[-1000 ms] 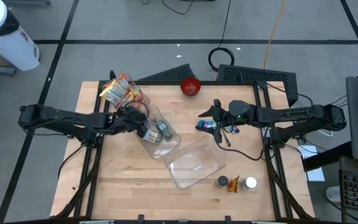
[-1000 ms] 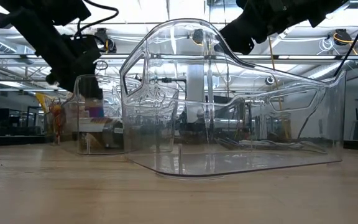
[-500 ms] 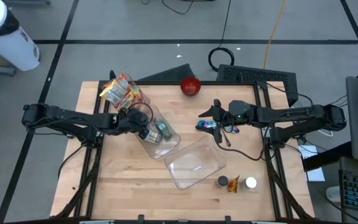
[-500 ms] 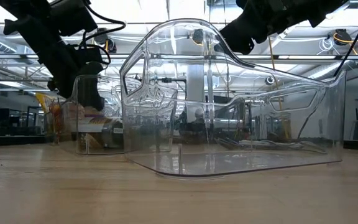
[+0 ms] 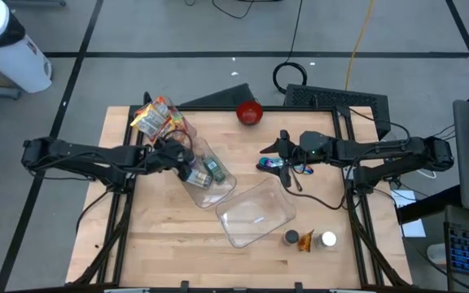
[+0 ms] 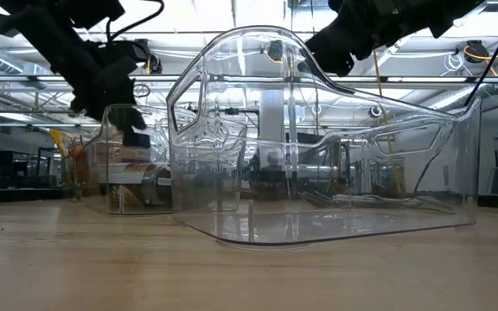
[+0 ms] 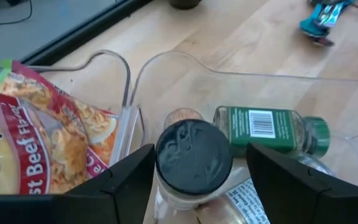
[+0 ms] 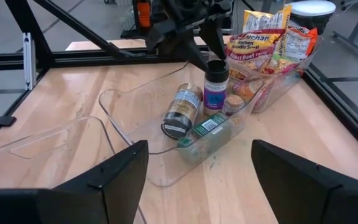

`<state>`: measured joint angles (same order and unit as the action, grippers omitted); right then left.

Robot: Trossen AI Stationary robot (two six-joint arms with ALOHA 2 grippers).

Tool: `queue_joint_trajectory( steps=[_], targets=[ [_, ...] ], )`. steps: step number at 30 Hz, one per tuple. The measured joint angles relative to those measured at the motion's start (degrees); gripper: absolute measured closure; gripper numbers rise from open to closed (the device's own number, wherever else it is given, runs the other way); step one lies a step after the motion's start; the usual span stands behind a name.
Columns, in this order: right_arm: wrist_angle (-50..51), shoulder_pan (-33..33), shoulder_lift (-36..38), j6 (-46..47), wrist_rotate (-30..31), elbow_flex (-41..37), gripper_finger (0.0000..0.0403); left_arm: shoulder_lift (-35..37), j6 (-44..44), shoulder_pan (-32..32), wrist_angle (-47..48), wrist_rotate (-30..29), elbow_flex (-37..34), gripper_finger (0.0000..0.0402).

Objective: Pick & Place Food Item
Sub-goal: Put the purple seasoning bottle into the middle transparent bin, then put the white seasoning bottle into the middle transparent bin

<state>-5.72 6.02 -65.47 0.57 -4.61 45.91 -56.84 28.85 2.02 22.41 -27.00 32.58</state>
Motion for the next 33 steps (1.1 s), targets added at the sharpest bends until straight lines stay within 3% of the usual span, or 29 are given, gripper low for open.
queue_joint_trajectory(
  steps=[15,25,30,33],
  targets=[
    [0.19,-1.09,5.61,0.28,-0.57,0.04,0.0131,9.67,-0.12,0.0,-0.17,0.05,0.04,0.0131],
    [-9.52,-1.69,11.72,3.04,-19.71,0.04,0.0134,11.92,-0.19,0.0,-1.72,0.0,0.07,0.0153],
    [-15.77,-1.78,12.37,11.8,-29.54,0.09,0.0139,11.85,-0.18,0.0,-3.03,-0.02,0.09,0.0157],
    [-16.91,-5.34,12.26,13.33,-32.69,0.27,0.0133,11.85,-0.17,0.0,-3.02,-0.02,0.09,0.0154]
  ],
)
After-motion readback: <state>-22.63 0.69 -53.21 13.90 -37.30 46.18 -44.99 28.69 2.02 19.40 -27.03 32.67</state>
